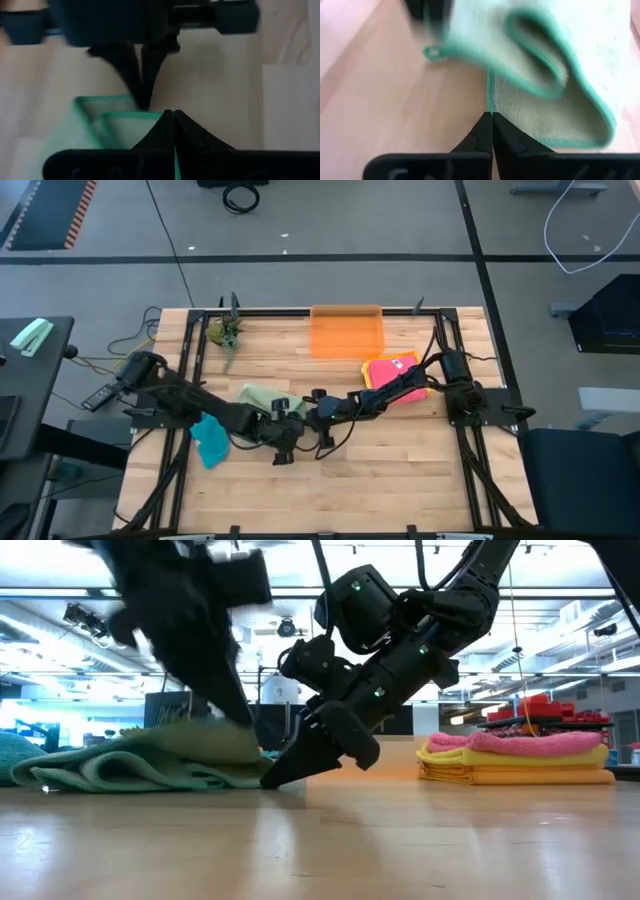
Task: Fold microfiber towels
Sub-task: Fold the green microfiber cloth
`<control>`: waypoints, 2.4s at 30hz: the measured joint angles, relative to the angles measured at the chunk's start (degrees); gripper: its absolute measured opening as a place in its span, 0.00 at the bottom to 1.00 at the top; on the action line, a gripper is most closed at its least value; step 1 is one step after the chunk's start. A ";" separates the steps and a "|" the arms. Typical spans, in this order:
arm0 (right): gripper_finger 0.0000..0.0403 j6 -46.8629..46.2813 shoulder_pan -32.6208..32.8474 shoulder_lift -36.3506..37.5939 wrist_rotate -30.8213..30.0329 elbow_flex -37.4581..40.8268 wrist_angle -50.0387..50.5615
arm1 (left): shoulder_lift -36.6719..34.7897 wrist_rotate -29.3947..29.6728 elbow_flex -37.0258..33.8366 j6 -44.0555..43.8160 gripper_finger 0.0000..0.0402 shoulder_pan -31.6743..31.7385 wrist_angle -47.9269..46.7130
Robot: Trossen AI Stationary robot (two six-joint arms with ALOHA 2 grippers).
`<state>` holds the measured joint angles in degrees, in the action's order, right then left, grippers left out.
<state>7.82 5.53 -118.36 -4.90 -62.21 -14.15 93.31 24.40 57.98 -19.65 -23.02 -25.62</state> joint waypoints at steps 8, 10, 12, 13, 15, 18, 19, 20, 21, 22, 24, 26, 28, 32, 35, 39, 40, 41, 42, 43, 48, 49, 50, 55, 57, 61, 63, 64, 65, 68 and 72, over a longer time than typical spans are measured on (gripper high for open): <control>0.01 0.69 3.69 16.38 -3.29 0.00 25.59 | -12.46 9.45 3.62 -0.76 0.02 -3.80 -9.51; 0.01 0.34 5.18 21.18 -6.48 0.09 30.66 | -16.01 11.94 3.79 -0.76 0.01 -4.56 -11.02; 0.01 0.47 6.89 26.49 -10.02 -0.02 34.34 | -19.30 14.70 3.88 -0.83 0.01 -5.19 -12.19; 0.01 0.77 7.69 28.94 -11.65 -0.02 36.26 | -20.86 15.68 3.88 -0.93 0.01 -5.41 -12.72; 0.01 1.78 9.32 33.91 -14.23 -0.02 39.06 | -23.75 17.76 3.88 -0.66 0.01 -5.48 -12.51; 0.01 4.84 11.02 41.61 -17.16 -0.04 42.00 | -28.57 21.28 3.88 0.00 0.01 -5.38 -11.83; 0.00 5.98 11.23 43.91 -17.88 -0.04 42.74 | -30.07 22.63 3.88 0.56 0.01 -5.35 -11.83; 0.00 7.29 11.54 46.02 -18.55 -0.04 43.30 | -31.47 24.02 3.88 1.29 0.01 -5.15 -11.00; 0.00 8.46 11.78 48.04 -19.21 -0.04 43.13 | -32.75 25.51 3.88 2.45 0.01 -4.96 -9.96; 0.00 9.70 11.89 50.01 -19.70 -0.04 43.03 | -34.05 26.70 3.88 3.38 0.01 -4.86 -8.99; 0.00 12.47 11.92 53.64 -20.49 -0.04 42.26 | -36.84 27.31 3.86 6.23 0.02 -4.52 -5.33; 0.00 16.02 11.81 56.51 -20.66 -0.07 41.98 | -39.33 27.54 3.89 10.23 0.01 -4.08 -0.52; 0.00 21.81 11.70 58.45 -20.58 -0.09 42.15 | -41.19 27.47 3.95 14.00 0.01 -3.46 3.94; 0.00 35.35 10.33 59.81 -20.54 -0.09 42.19 | -43.94 27.43 3.95 20.26 0.01 -0.70 7.91; 0.00 44.03 7.01 58.77 -22.24 -0.09 40.10 | -45.03 27.41 3.94 22.37 0.01 2.59 8.80; 0.00 56.22 3.77 56.97 -26.98 -0.10 34.86 | -45.53 24.26 3.95 24.42 0.01 6.48 10.13; 0.00 58.96 3.73 56.61 -27.97 -0.13 33.66 | -45.54 22.70 3.95 24.38 0.01 7.06 10.58; 0.00 61.38 4.14 56.14 -29.15 -0.13 33.17 | -45.50 21.33 3.95 23.94 0.01 7.31 10.80; 0.00 62.88 4.99 55.60 -30.17 -0.13 32.83 | -45.40 19.67 3.95 23.27 0.01 7.34 10.87; 0.00 63.38 6.40 55.18 -30.61 -0.13 32.98 | -45.33 17.71 3.95 22.48 0.01 7.23 10.70; 0.00 55.42 17.36 50.69 -29.90 -0.15 42.22 | -43.90 8.30 0.95 13.61 0.01 3.39 6.99; 0.00 52.52 19.71 49.12 -29.62 -0.15 44.33 | -43.35 7.21 -0.53 11.07 0.01 2.13 6.76; 0.00 49.20 22.04 47.52 -29.30 -0.15 46.04 | -42.79 6.68 -2.42 8.59 0.01 0.79 6.76; 0.00 26.13 30.07 37.74 -17.56 -0.15 48.91 | -38.53 5.78 -14.95 -5.43 0.01 -7.96 11.96; 0.02 13.24 31.56 34.21 -11.46 -0.15 47.13 | -35.72 5.83 -20.71 -9.62 0.01 -11.04 19.11; 0.07 -10.39 33.14 27.52 -4.99 -0.15 46.20 | -28.38 8.45 -30.33 -16.05 0.01 -15.28 37.32; 0.11 -20.77 34.26 24.47 -4.24 -0.15 46.52 | -23.88 9.40 -32.99 -17.89 0.01 -16.47 44.34; 0.13 -25.50 34.96 23.00 -3.63 -0.15 46.85 | -21.79 9.63 -33.84 -18.65 0.01 -16.89 47.22; 0.16 -30.35 35.47 21.76 -2.84 -0.15 46.91 | -19.75 9.86 -34.06 -18.76 0.01 -17.17 49.57; 0.26 -46.72 37.42 18.84 -1.68 -0.15 46.46 | -14.47 9.94 -33.38 -18.98 0.02 -17.52 52.05; 0.41 -66.22 40.12 16.87 -1.55 -0.15 44.67 | -9.81 9.92 -30.70 -18.39 0.01 -17.52 52.32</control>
<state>-58.40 45.65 -101.49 -6.45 -62.37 30.52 83.50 34.32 27.28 -38.03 -40.54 26.71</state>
